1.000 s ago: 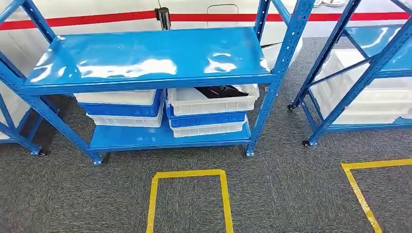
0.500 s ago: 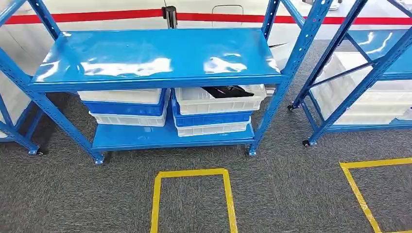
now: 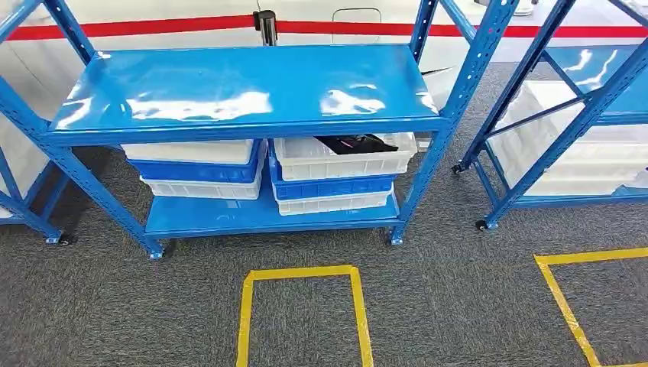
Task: Take the parts from the cabinet and place them on the table.
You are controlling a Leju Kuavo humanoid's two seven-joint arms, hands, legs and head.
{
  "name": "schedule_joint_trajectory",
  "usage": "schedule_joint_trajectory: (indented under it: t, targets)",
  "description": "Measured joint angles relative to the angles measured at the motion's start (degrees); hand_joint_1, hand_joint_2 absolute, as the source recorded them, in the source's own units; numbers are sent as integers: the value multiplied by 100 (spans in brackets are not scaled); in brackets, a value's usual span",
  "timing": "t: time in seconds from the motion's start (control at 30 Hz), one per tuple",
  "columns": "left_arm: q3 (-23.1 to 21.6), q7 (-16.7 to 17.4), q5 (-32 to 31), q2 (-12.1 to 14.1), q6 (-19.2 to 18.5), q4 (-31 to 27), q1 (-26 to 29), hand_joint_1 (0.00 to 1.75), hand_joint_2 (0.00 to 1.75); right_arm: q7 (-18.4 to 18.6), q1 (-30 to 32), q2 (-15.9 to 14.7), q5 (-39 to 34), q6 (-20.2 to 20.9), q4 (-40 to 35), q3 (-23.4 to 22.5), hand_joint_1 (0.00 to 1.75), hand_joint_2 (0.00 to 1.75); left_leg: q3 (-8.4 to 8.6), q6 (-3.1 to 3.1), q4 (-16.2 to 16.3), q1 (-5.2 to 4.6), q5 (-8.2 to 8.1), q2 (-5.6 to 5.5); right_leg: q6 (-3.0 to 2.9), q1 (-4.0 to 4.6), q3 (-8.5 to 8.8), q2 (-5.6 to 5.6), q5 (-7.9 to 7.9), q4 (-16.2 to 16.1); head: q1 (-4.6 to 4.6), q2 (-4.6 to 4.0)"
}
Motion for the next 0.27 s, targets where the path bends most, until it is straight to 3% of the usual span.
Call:
schedule_joint_trajectory:
  t: [0.27]
  targets:
    - [-835,173,1156,170,-216,-234,321,0,0,-46,241,-90,-650,230,-253,533,0,0,-3,0,0,6,0,1,0,1,2,1,0,0,-2,0]
